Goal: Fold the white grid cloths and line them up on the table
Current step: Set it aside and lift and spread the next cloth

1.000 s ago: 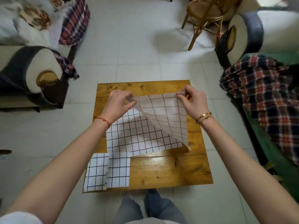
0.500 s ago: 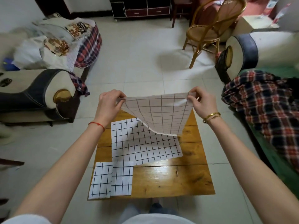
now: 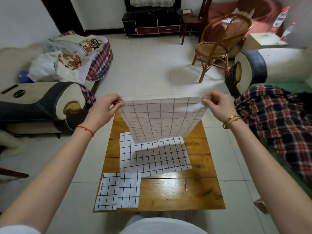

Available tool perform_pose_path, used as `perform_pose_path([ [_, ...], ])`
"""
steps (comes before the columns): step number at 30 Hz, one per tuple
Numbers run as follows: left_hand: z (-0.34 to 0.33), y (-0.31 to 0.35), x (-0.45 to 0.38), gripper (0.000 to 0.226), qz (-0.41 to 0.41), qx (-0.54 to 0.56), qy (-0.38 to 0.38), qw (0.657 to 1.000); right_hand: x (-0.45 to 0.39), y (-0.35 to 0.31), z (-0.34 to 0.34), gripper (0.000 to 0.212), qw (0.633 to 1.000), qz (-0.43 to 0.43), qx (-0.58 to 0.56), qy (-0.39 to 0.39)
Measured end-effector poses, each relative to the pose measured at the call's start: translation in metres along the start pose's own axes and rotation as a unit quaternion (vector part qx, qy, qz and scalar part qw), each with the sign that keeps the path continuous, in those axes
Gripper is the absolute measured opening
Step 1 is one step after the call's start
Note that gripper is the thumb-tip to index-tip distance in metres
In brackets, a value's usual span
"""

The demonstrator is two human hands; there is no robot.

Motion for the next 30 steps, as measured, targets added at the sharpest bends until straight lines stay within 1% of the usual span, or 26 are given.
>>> perform_pose_path([
  [7, 0.029, 0.011, 0.011, 0.013, 0.026, 0.066, -0.026, 0.997, 0.010, -0.014, 0.021, 0.007, 0.999, 0.031, -0.025, -0.016],
  [11, 0.040, 0.009, 0.014, 0.012, 0.042, 0.121, -0.026, 0.991, 0.010, -0.022, 0.026, 0.005, 0.998, 0.040, -0.045, -0.021],
  [13, 0.042, 0.005, 0.014, 0.012, 0.058, 0.155, -0.038, 0.986, 0.009, -0.025, 0.026, 0.004, 0.997, 0.046, -0.055, -0.030],
  [16, 0.045, -0.007, 0.014, 0.021, 0.095, 0.224, -0.062, 0.968, 0.002, -0.028, 0.022, 0.006, 0.995, 0.042, -0.076, -0.046],
  [18, 0.046, -0.015, 0.010, 0.023, 0.110, 0.256, -0.065, 0.958, -0.005, -0.029, 0.017, 0.008, 0.993, 0.033, -0.095, -0.054],
  [22, 0.041, -0.036, -0.003, 0.017, 0.127, 0.273, -0.055, 0.952, -0.019, -0.029, -0.007, 0.006, 0.993, 0.013, -0.100, -0.066],
  [26, 0.022, -0.066, -0.020, 0.015, 0.150, 0.272, -0.055, 0.949, -0.034, -0.018, -0.043, 0.003, 0.992, -0.034, -0.089, -0.080],
  [30, -0.008, -0.107, -0.036, 0.013, 0.172, 0.263, -0.052, 0.948, -0.048, -0.004, -0.084, 0.004, 0.988, -0.102, -0.069, -0.092],
])
Point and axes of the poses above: each hand's wrist, its own x-axis away from the middle knuckle, its own z-axis out of the back of the hand, y = z × x, the point moved 3 cm from there along -x, towards the middle knuckle, and after that the axes turned 15 degrees about x, right-handed, at the moved point
